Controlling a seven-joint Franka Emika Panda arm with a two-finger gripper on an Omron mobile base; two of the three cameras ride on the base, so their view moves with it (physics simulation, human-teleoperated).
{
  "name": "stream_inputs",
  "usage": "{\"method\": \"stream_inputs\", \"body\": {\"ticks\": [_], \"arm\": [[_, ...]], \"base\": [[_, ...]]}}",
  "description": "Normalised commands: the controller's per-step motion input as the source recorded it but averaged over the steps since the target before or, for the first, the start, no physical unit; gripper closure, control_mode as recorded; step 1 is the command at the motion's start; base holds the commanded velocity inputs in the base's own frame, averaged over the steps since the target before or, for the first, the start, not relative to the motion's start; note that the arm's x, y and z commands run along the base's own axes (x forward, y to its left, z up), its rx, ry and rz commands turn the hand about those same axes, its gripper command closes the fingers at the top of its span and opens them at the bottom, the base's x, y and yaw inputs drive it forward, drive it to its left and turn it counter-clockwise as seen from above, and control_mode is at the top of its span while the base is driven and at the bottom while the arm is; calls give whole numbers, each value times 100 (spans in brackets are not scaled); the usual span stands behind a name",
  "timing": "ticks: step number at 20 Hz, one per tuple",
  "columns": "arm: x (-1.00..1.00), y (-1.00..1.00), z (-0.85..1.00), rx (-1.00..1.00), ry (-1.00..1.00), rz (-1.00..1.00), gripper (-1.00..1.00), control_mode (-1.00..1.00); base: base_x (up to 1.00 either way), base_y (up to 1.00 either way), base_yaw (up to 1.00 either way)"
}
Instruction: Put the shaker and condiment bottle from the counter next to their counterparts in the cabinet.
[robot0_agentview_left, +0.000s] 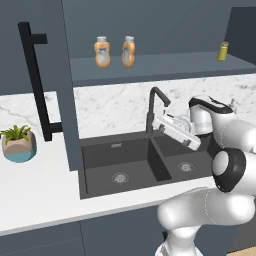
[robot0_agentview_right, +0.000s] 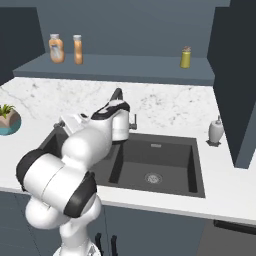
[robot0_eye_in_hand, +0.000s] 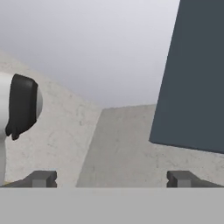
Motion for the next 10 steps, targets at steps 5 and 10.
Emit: {"method": "stream_inputs", "body": {"ticks": [5, 10], "arm": [[-2, 0, -4, -2, -4, -3, -100, -100], [0, 0, 0, 0, 0, 0, -100, -100]], "base": [[0, 0, 0], [0, 0, 0]]}}
